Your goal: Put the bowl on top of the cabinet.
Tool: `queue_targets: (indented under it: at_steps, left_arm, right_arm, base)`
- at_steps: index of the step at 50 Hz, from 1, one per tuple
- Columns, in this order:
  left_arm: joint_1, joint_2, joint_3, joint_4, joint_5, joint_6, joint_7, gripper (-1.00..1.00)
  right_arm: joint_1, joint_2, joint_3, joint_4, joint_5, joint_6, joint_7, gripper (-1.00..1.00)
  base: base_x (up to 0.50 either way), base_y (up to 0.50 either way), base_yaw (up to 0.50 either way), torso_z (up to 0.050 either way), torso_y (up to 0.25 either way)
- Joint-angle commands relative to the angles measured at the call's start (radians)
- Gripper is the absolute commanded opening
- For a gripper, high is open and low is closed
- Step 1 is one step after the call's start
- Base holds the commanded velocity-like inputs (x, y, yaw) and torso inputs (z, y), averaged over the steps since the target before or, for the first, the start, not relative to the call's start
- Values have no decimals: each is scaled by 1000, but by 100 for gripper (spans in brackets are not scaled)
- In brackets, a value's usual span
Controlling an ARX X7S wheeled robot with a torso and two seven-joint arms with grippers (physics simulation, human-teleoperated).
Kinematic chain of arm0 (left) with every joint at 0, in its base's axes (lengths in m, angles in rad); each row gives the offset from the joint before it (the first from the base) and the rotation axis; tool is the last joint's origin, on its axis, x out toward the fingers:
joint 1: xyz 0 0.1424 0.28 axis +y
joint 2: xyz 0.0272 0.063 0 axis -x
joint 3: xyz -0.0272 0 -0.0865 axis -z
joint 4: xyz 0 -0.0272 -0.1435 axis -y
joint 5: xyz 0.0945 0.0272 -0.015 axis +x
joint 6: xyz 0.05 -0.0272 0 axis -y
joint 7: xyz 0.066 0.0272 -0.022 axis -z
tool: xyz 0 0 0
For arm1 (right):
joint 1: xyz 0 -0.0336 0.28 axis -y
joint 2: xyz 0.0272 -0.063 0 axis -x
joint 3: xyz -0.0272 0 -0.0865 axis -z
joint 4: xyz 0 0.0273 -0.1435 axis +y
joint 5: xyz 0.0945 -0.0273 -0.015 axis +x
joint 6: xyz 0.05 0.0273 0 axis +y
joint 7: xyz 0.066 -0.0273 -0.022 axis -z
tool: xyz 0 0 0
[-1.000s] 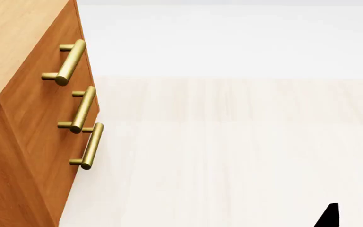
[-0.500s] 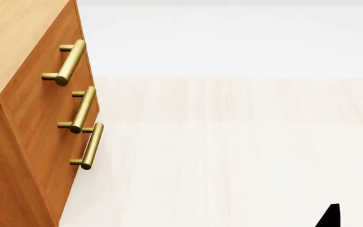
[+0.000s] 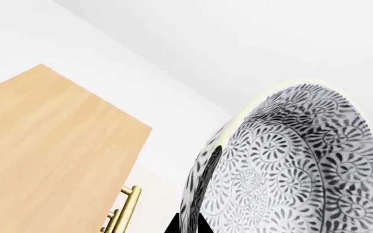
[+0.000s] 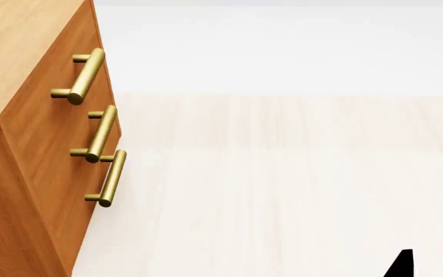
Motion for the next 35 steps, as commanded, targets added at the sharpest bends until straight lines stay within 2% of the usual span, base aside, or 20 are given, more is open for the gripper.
queue_targets:
  at_steps: [1,11,22,35]
  left_arm:
    - [-43,-4,-72,-79,-14,61,-111,-100]
    - [-2,-14,-75,-62,6,94,-127,-100]
    - [70,-14,-137,38,22,120,-168,-100]
    - [73,-7,-209,73,63,73,-165,-100]
  right_arm:
    - [-2,-1,1,0,-1,-1,-3,100]
    - [-3,0,2,-1,5,-2,-7,100]
    - [-2,-5,-1,1,-7,0,-6,100]
    - [-2,-6,-1,0,-8,0,-8,100]
  base:
    - [0,0,0,0,0]
    - [0,0,0,0,1]
    - [0,0,0,0,0]
    - [0,0,0,0,1]
